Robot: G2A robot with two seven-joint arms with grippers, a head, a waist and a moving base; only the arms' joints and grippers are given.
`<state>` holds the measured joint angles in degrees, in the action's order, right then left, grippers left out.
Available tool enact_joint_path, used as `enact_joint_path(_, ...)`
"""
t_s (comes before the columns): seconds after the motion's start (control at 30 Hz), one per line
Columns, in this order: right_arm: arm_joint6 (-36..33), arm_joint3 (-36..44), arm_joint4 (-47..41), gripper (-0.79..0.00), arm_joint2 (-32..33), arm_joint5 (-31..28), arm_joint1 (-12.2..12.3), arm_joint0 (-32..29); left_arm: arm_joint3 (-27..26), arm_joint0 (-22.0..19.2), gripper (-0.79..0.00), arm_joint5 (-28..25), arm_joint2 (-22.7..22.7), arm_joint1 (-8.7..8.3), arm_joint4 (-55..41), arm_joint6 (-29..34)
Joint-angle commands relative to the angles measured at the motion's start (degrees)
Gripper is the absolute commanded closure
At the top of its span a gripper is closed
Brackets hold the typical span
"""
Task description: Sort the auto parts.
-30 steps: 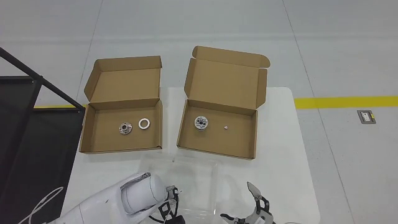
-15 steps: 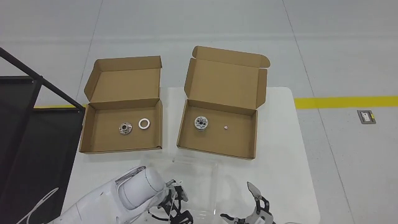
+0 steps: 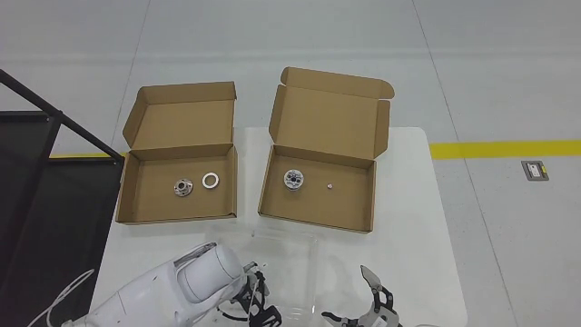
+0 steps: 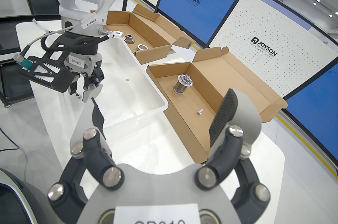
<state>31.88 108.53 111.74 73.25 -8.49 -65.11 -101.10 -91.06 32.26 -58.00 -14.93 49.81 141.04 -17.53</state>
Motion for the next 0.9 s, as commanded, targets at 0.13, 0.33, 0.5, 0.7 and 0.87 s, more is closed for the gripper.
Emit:
enact_joint_path(0.13, 0.00, 0.00, 0.00, -0.785, 0.00, 0.00, 0.00, 0.00, 1.18, -1.42, -0.385, 0.00, 1.45, 0.81, -2.15, 1.13)
enact_joint_path(0.33, 0.00, 0.00, 0.00, -0.785, 0.00, 0.00, 0.00, 0.00, 1.24, -2.25, -0.366, 0.00, 2.76, 1.23, -3.32, 1.91)
enact_joint_path(0.5, 0.00, 0.00, 0.00, -0.785, 0.00, 0.00, 0.00, 0.00, 1.37, -3.33, -0.314, 0.00, 4.16, 1.39, -3.62, 1.96)
enact_joint_path(0.7, 0.00, 0.00, 0.00, -0.785, 0.00, 0.00, 0.00, 0.00, 1.67, -4.01, -0.225, 0.00, 5.19, 1.52, -3.97, 2.27)
enact_joint_path(0.87, 0.00, 0.00, 0.00, -0.785, 0.00, 0.00, 0.00, 0.00, 2.45, -3.82, -0.200, 0.00, 5.19, 1.87, -4.05, 2.49)
